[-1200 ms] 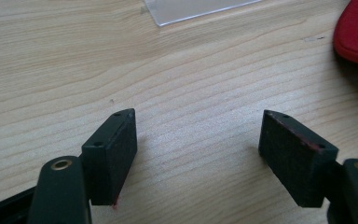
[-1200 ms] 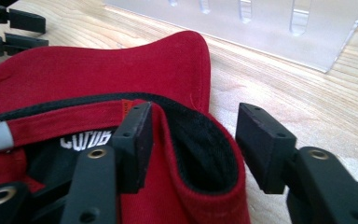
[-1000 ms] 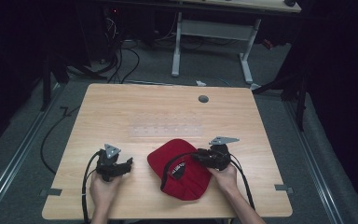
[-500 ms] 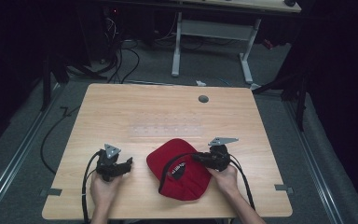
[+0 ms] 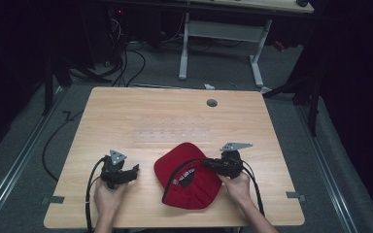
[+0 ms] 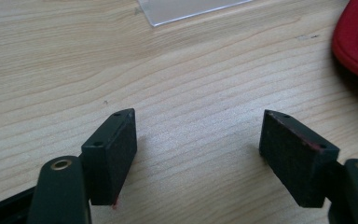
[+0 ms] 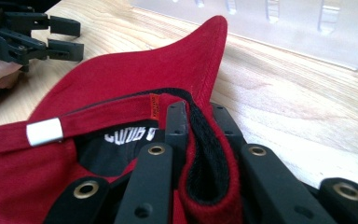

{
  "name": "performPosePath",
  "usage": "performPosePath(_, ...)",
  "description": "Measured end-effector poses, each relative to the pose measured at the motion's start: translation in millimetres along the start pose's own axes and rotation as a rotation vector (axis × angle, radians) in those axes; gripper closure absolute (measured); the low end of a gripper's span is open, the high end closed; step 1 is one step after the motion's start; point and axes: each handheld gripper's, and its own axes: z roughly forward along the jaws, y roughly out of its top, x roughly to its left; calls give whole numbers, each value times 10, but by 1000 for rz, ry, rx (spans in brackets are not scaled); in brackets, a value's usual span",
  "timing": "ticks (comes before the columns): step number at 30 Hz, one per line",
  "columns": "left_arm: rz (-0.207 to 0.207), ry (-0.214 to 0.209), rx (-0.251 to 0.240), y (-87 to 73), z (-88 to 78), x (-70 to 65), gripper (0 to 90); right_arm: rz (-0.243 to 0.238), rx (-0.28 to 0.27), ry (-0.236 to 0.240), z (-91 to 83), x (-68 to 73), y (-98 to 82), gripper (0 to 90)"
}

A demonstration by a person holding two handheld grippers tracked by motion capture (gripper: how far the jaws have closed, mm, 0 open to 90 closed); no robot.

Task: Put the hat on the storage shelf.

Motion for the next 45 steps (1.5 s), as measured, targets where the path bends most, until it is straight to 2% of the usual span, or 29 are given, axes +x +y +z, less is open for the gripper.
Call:
performPosePath(13, -3, -11, 2, -1, -3, -7, 287, 26, -63, 1, -283, 8, 32, 809)
performPosePath(16, -8, -10, -2, 8, 4, -9, 327, 39, -71, -1, -356, -20, 42, 809)
performPosePath(20, 17, -35, 16, -12, 3, -54, 323, 42, -89, -7, -441, -32, 68, 809)
performPosePath(24, 17, -88, 17, -9, -54, -142, 300, 44, -99, -10, -519, -28, 106, 810)
performPosePath(28, 58, -145, 18, -19, -133, -281, 270, 70, -99, -2, -555, -63, 123, 810)
performPosePath(33, 148, -236, 24, -61, -268, -555, 247, 82, -101, -8, -586, -71, 151, 811)
performPosePath(37, 193, -305, 24, -86, -356, -756, 236, 84, -96, -8, -599, -70, 184, 812)
performPosePath(40, 236, -334, 36, -123, -381, -870, 226, 98, -99, 0, -609, -79, 203, 813)
performPosePath(45, 277, -362, 46, -159, -371, -1007, 200, 119, -96, 9, -621, -94, 245, 813)
